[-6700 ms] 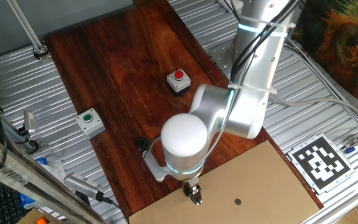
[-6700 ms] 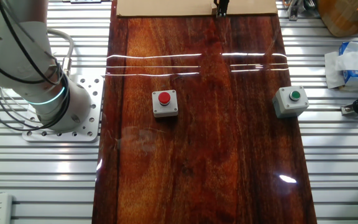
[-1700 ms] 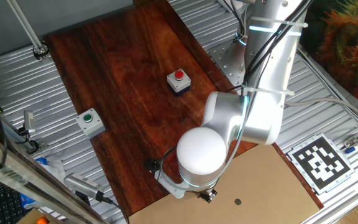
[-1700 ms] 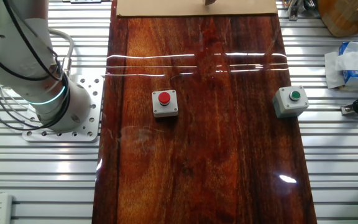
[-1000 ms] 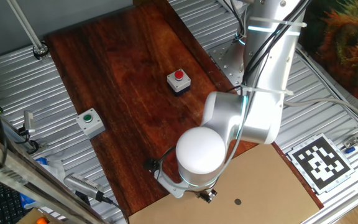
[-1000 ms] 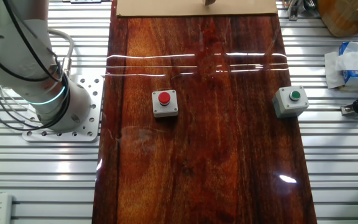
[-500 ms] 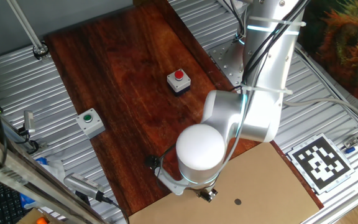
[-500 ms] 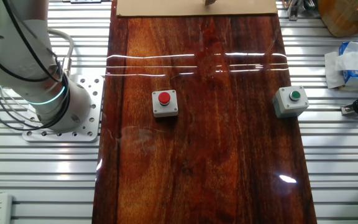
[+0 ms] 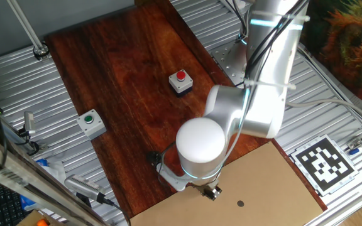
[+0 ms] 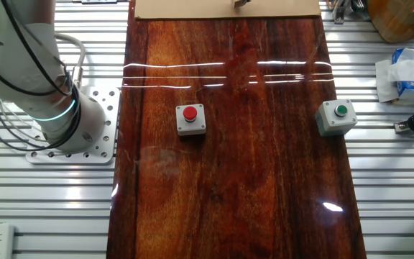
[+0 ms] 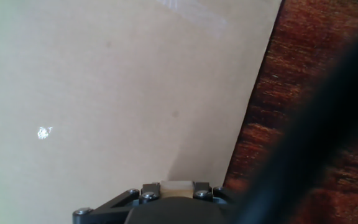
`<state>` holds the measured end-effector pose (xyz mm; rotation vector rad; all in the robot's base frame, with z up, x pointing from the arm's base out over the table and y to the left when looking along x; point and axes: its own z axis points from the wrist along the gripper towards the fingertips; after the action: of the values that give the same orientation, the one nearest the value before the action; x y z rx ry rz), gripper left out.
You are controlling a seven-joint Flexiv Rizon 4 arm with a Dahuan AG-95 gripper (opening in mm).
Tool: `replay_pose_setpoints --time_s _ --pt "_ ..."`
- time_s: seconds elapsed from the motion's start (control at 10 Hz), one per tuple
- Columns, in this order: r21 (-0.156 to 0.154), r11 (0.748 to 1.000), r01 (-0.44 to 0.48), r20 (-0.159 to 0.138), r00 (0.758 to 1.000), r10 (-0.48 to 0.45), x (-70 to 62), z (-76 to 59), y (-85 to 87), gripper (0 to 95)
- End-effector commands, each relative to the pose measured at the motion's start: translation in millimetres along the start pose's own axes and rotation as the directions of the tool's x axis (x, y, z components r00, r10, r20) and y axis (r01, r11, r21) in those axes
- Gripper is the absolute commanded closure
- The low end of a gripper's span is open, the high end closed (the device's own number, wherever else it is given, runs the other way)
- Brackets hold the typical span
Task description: Grab the block and place it at the designated location
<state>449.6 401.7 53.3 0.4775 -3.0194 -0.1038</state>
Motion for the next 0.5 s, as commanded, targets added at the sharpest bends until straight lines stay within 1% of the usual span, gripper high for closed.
replay_pose_setpoints --time_s 0.1,0.3,0.4,0.5 --pt "-0.007 1.000 -0.006 0.000 1.000 0.006 3.9 -3.9 1.5 95.0" --pt "-0.012 1.000 -0.009 0.001 1.000 0.009 14.5 -6.7 2.9 95.0" --pt "-0.014 1.000 -0.014 0.001 1.000 0.014 21.0 -6.9 5.8 95.0" --pt "-0.016 1.000 -0.027 0.002 1.000 0.027 24.3 -7.2 12.2 95.0"
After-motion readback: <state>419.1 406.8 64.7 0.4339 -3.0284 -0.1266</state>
